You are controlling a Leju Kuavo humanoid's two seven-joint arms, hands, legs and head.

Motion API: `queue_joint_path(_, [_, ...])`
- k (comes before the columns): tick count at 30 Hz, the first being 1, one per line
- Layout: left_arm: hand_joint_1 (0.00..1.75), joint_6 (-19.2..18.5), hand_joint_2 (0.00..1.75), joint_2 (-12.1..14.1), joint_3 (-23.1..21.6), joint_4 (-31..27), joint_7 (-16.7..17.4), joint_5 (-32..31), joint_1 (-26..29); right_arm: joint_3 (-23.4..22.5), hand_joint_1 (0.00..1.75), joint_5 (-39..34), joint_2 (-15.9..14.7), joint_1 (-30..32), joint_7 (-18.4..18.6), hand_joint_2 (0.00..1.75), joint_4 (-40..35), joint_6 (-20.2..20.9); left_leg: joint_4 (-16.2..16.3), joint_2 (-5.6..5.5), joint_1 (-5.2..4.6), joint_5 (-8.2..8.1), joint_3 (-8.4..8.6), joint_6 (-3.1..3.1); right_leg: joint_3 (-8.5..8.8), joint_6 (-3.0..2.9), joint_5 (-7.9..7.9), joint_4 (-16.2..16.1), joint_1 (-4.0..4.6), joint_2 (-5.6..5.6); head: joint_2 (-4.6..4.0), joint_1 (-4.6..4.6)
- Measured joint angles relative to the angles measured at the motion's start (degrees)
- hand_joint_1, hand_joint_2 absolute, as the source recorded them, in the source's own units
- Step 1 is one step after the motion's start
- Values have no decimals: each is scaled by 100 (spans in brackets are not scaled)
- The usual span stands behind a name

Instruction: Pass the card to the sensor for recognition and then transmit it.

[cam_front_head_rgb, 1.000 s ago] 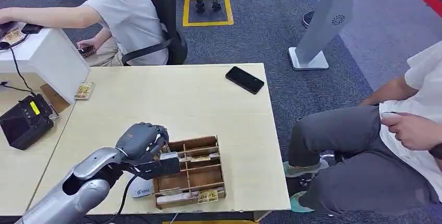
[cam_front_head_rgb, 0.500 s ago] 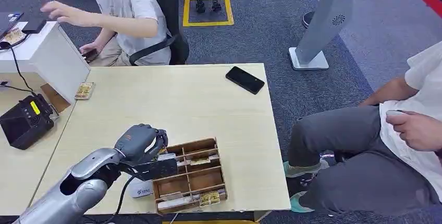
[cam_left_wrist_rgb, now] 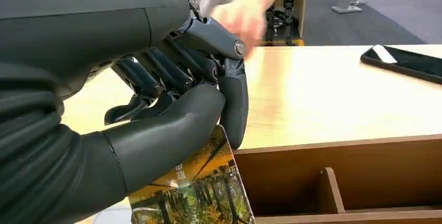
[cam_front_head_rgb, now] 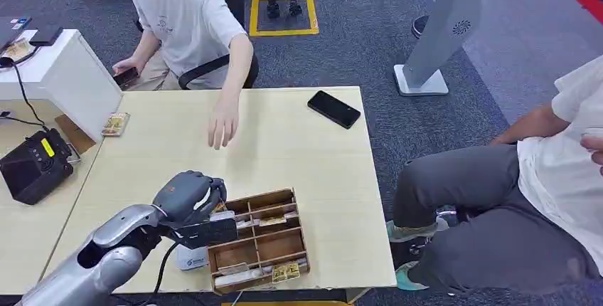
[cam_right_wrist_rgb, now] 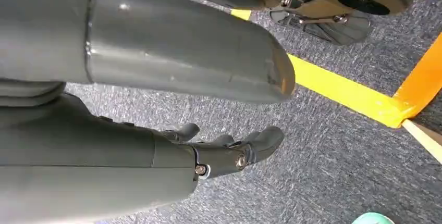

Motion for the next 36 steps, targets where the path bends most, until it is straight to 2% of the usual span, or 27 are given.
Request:
queue_joint_path(4, [175,83,175,116,99,-160,-168,370,-16,-11,0,-4,48,46,-35,0,-153,129,0,1,1,1,0,0,-2,0,0,0,0,1,0,0])
queue_joint_path(7, [175,57,175,315,374,-430,-255,585,-157,-41,0,-13,85,111,-81,0,-281,196,0,0,3,2,-1,-1,-2,0,0,0,2,0,0,-2])
queue_joint_path(13, [175,-11,175,603,763,-912,-310,699,-338,-96,0,-22,151,201,-118,0,-487,271,0,1,3,3,-1,-3,-2,0,0,1,1,1,0,0])
queue_joint_path(36, [175,57,175,726,885,-1185,-365,647,-335,-138,0,-72,407,365,-140,0,-1115,645,0,1,2,3,-2,-2,-2,0,0,1,0,0,0,0])
